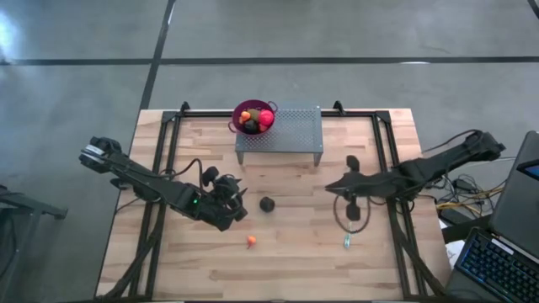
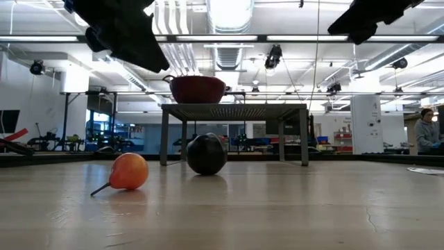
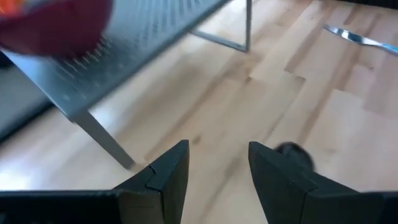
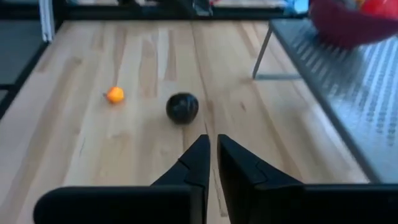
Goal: Pick & Place Fruit
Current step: Put the yellow pear into the purple strainer bowl on the shelf
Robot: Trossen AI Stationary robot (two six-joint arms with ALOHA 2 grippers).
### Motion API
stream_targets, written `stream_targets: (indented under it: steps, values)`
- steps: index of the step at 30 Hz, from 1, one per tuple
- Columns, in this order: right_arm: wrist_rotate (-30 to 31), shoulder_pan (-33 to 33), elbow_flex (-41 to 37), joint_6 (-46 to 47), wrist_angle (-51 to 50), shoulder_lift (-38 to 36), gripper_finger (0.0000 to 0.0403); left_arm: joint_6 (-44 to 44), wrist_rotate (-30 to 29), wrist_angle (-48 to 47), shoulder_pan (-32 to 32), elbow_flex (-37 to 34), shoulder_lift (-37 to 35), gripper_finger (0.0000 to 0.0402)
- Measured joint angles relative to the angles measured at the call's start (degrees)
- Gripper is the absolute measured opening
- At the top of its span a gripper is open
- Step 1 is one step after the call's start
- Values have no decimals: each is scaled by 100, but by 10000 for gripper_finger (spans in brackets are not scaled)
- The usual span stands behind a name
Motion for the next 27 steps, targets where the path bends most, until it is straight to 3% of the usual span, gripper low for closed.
stream_targets:
  steps: [6,14,20,27]
  values:
    - [-3,0,-73,-132,5,-528,40,-272,844,3,0,-8,17,172]
    - [-5,0,-75,-150,10,-598,55,-397,1886,16,-4,-269,52,172]
    - [-8,-2,-75,-152,10,-472,67,695,2455,343,-64,-673,54,172]
    - [-9,-2,-75,-360,10,-493,83,1433,3015,1888,-122,-977,59,172]
